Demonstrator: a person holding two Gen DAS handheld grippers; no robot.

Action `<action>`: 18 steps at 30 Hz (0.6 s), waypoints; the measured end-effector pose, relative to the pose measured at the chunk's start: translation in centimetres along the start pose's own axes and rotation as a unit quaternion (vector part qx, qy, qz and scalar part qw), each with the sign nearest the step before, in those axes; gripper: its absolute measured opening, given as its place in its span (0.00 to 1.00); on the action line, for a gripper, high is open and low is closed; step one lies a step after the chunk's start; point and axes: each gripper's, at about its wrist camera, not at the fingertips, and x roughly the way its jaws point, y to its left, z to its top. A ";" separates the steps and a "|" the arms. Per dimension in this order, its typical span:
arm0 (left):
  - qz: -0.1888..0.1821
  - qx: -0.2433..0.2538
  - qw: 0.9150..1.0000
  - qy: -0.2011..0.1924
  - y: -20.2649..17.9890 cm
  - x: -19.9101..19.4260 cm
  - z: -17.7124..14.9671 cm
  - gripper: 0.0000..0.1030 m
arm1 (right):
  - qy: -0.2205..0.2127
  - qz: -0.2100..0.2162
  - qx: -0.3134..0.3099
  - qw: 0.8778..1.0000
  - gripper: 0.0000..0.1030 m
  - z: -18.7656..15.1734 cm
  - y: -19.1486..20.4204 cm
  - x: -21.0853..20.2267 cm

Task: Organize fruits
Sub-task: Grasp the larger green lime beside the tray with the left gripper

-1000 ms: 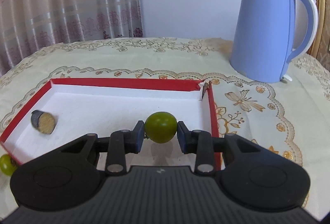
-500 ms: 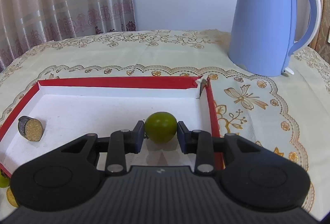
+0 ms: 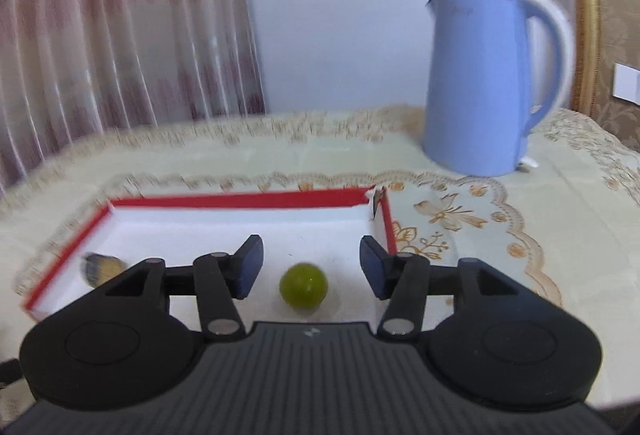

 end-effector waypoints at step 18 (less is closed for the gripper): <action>-0.021 0.034 0.999 0.016 -2.3 2.8 1.3 0.76 | -0.123 -0.082 -0.028 0.989 1.00 -8.2 2.3 -8.8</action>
